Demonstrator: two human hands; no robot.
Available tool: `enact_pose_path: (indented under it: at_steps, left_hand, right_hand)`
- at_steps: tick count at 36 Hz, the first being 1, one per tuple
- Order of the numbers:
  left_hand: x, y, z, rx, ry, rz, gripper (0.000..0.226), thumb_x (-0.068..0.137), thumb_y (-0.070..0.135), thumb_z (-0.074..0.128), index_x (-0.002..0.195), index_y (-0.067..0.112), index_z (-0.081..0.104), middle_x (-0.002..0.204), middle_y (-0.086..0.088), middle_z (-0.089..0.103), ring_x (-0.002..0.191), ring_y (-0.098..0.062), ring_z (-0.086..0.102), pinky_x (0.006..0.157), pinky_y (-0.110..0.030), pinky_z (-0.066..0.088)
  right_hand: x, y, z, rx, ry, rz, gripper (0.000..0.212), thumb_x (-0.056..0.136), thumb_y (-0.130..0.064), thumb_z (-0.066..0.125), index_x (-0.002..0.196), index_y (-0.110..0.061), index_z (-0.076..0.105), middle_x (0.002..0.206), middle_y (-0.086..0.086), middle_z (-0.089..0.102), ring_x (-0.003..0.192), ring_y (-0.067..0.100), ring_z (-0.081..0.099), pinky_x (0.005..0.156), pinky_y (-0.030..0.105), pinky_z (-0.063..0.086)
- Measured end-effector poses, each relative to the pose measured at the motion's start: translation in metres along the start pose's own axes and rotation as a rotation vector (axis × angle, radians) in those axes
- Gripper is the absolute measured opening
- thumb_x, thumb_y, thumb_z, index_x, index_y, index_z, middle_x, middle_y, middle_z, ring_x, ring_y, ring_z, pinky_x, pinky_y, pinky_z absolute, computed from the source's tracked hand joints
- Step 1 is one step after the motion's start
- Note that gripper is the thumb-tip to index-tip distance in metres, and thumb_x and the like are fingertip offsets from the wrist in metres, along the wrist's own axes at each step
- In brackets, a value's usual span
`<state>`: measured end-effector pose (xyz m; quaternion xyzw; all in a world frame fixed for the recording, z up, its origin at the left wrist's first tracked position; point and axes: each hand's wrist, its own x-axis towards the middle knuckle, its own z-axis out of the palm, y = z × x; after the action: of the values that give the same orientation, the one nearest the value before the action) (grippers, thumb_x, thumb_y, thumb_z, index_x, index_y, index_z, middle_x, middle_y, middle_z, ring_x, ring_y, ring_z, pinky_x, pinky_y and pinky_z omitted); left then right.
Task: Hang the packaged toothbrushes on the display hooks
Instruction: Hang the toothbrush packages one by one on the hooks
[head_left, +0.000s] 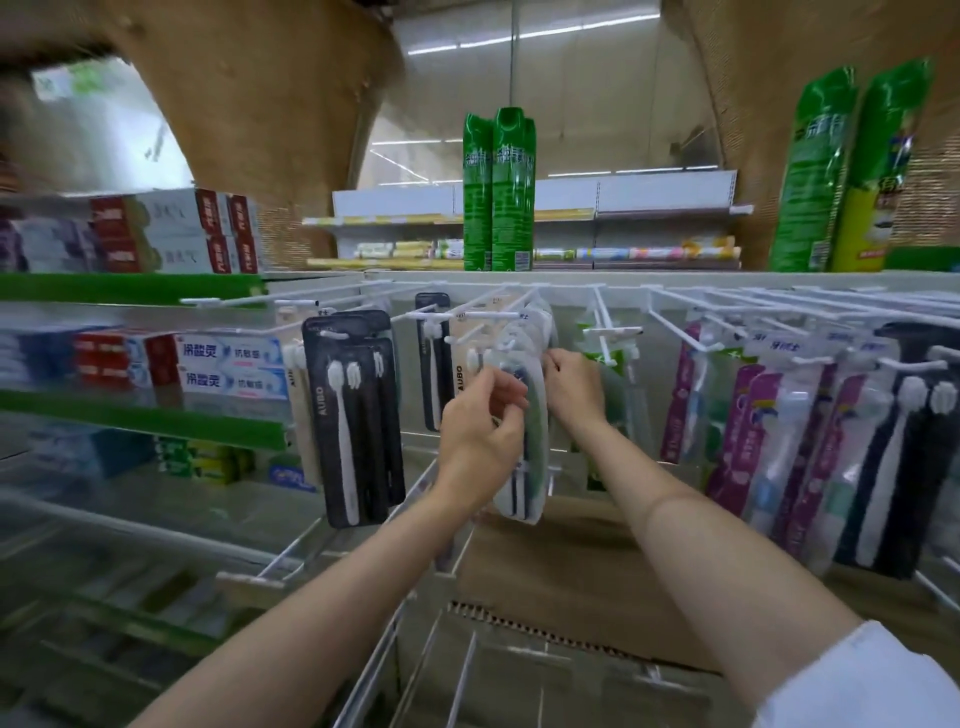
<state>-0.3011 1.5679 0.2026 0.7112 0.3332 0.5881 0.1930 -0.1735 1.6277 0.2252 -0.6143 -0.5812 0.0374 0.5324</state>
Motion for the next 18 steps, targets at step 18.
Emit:
enact_pose_path:
  at_steps: [18]
  left_hand:
    - [-0.011,-0.002,0.016,0.110,-0.286,-0.203,0.016,0.089,0.011,0.054,0.086,0.023,0.062,0.089,0.001,0.067,0.087,-0.016,0.064,0.083,-0.036,0.054]
  right_hand:
    - [-0.079,0.023,-0.029,-0.415,0.080,-0.100,0.035,0.100,-0.024,0.037,0.086,-0.003,0.063,0.082,0.019,0.066,0.077,0.034,0.061,0.059,0.033,0.032]
